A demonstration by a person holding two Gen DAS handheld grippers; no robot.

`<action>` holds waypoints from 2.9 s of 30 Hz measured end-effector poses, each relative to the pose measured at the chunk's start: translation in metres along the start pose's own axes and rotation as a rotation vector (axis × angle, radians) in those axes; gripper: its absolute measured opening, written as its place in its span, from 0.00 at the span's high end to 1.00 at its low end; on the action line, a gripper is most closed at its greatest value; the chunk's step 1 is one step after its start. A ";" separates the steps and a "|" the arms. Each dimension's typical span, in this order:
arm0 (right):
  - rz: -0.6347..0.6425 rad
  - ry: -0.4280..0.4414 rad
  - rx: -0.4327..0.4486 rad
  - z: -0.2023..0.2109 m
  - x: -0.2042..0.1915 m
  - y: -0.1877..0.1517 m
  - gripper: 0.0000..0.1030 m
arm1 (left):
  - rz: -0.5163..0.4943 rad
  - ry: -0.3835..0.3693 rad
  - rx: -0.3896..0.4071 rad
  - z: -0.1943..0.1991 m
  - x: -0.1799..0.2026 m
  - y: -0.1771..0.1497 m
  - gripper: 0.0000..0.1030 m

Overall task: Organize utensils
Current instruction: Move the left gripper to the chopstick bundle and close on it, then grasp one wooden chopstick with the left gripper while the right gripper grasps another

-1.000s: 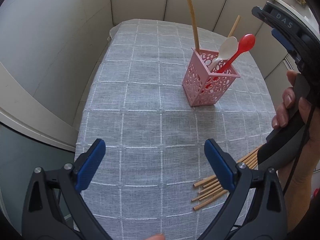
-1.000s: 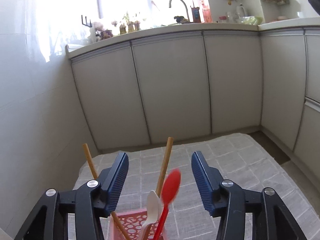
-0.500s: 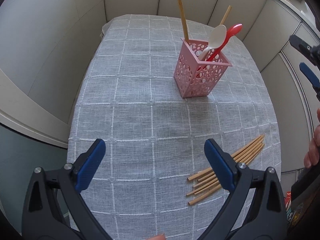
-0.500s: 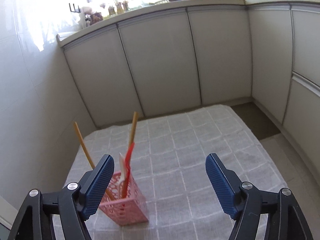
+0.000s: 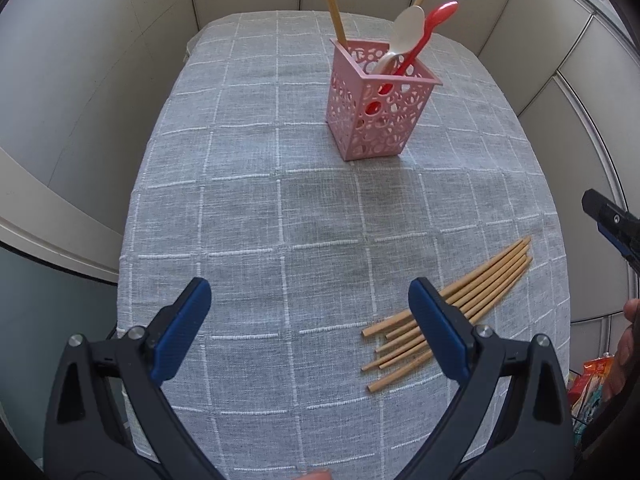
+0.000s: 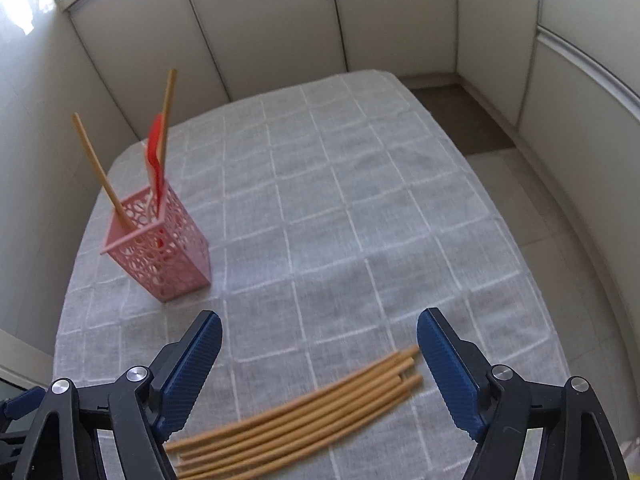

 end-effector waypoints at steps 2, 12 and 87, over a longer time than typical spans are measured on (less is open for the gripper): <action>-0.023 -0.010 -0.049 -0.005 0.015 -0.012 0.18 | -0.017 -0.008 -0.012 -0.003 0.008 -0.002 0.04; -0.113 -0.038 -0.266 -0.031 0.075 -0.054 0.18 | -0.044 -0.055 -0.067 -0.029 0.049 -0.009 0.04; -0.227 -0.014 -0.364 -0.059 0.131 -0.058 0.18 | -0.346 -0.152 -0.166 -0.112 0.221 0.041 0.85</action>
Point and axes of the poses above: each gripper's, at about its wrist camera, not at the fingertips, and z roughly against the way its jaws point, x to its right, y to its top, the point moved 10 cm from there along -z, roughly the way its jaws point
